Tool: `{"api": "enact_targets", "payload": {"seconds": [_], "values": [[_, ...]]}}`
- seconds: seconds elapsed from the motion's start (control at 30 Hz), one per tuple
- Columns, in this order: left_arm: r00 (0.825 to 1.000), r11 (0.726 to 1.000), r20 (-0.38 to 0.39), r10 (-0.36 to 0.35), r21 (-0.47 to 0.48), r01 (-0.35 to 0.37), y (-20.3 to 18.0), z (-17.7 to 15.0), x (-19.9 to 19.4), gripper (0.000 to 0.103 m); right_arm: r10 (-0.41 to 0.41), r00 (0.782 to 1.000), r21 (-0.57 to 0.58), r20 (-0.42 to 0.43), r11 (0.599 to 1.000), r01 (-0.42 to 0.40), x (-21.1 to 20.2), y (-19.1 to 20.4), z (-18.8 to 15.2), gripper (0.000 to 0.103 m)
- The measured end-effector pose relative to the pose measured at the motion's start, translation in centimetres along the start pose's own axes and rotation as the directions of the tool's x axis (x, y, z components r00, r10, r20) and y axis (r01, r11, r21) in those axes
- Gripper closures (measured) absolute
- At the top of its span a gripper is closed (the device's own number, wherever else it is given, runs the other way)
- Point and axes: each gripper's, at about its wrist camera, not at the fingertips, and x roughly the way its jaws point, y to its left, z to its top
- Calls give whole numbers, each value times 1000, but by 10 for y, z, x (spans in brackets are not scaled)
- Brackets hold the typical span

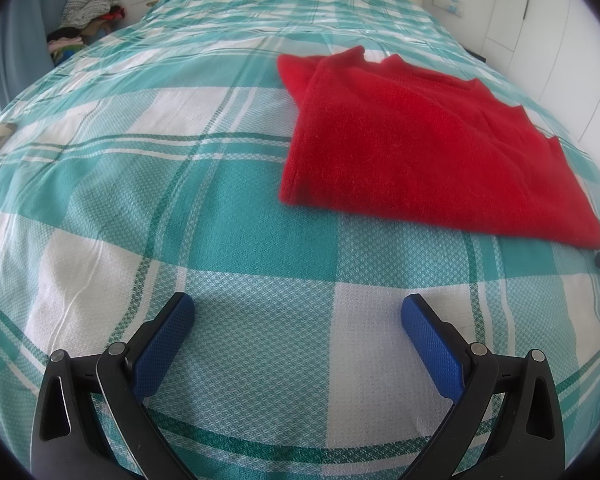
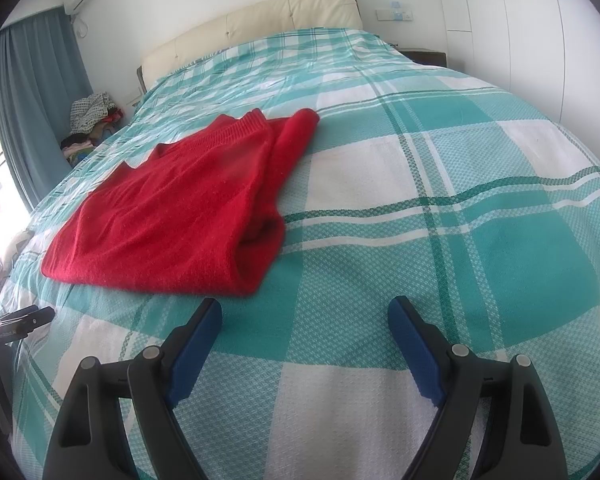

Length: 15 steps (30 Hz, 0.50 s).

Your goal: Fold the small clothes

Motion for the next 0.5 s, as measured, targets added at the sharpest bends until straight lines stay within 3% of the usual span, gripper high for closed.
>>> {"api": "enact_targets", "payload": {"seconds": [0.5], "values": [[1000, 1000, 0, 0, 0, 0, 0, 0, 0, 0, 29, 1000, 23, 12, 999, -29, -2, -4, 0, 18]]}}
